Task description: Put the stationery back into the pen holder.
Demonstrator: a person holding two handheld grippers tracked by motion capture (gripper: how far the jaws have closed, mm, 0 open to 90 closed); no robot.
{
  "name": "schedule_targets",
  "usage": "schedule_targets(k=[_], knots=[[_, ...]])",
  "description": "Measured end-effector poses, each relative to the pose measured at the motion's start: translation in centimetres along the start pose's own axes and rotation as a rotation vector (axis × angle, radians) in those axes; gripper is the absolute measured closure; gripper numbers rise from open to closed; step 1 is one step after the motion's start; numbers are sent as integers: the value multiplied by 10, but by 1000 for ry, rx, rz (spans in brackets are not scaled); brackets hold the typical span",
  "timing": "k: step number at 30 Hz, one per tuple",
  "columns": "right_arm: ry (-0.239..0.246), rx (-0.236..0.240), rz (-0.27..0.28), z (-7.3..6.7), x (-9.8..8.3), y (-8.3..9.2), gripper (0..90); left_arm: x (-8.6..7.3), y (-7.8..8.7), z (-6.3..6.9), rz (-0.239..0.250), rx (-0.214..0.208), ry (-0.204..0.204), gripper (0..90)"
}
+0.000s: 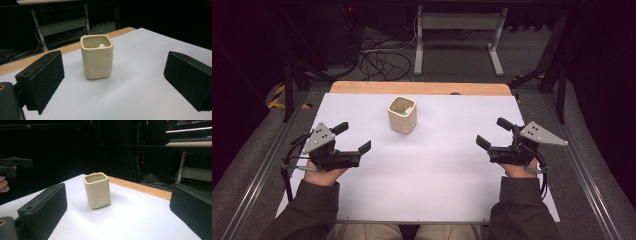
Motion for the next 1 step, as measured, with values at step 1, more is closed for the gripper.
schedule_targets(k=[1], knots=[[1,-1,-5,0,-1,-1,9,-1,-1,-1,-4,1,5,38]])
Point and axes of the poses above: each handheld gripper's, and its own axes: y roughly backward along the jaws, x roughly out of its top, z roughly to its right, the point moved 4 cm from there along -y, roughly forward along the jaws, and after that the axes turned 1 degree about -x, right-handed, at the moved point
